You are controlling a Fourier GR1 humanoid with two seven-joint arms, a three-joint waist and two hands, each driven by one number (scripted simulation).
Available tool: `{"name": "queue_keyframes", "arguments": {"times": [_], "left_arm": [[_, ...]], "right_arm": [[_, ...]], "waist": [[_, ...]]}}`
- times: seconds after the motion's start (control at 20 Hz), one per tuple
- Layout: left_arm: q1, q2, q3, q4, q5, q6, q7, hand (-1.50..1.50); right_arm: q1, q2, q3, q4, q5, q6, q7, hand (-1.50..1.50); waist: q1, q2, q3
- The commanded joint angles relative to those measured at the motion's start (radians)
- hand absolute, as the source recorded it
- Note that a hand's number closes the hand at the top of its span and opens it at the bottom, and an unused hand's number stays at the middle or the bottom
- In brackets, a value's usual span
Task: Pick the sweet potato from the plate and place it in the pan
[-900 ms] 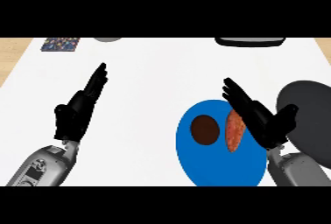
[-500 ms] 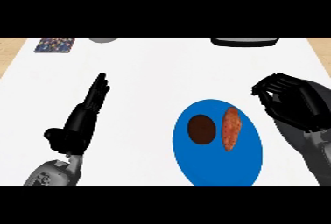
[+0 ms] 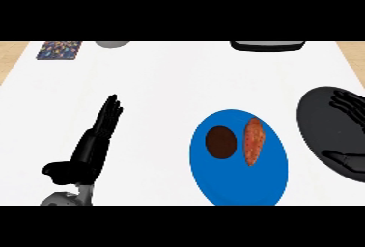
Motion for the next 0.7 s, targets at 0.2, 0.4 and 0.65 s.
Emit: {"name": "queue_keyframes", "arguments": {"times": [0.2,0.4,0.65], "left_arm": [[-0.016,-0.013,0.037,0.052,-0.008,-0.039,-0.045,0.0],[0.025,-0.035,-0.002,0.013,-0.037,-0.019,-0.026,0.0],[-0.052,-0.026,0.03,0.015,-0.022,-0.036,0.019,0.0]], "right_arm": [[-0.056,-0.121,0.037,-0.098,0.132,0.06,0.118,-1.5],[-0.138,-0.142,0.114,-0.078,0.19,0.12,0.231,-1.5],[-0.227,-0.104,0.305,-0.137,0.364,0.107,0.396,-1.5]], "waist": [[0.002,-0.001,-0.002],[0.016,0.0,-0.001],[0.025,0.001,-0.002]]}}
